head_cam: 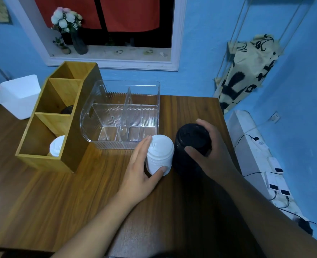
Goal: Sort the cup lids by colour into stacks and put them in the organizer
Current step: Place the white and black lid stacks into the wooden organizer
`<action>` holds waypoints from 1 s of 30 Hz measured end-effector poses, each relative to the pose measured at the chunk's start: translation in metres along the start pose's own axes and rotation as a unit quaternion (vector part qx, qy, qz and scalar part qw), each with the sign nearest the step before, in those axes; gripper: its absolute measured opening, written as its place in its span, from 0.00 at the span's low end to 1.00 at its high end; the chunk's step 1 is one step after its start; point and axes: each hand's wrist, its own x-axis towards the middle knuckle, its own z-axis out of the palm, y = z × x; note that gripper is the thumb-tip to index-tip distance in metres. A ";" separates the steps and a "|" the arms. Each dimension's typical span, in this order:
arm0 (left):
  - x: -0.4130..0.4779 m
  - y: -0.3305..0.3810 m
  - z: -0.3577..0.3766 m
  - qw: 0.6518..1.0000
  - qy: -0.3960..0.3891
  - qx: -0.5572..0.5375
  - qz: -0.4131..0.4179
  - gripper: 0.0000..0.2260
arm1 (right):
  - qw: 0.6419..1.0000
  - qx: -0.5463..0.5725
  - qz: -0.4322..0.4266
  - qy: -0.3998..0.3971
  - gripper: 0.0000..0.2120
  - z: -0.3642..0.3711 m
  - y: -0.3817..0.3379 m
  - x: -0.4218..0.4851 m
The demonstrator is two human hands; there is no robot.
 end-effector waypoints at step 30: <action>-0.062 -0.058 -0.109 0.988 0.046 0.098 -0.110 0.52 | 0.996 0.004 -0.022 -0.084 0.52 0.121 -0.066 -0.034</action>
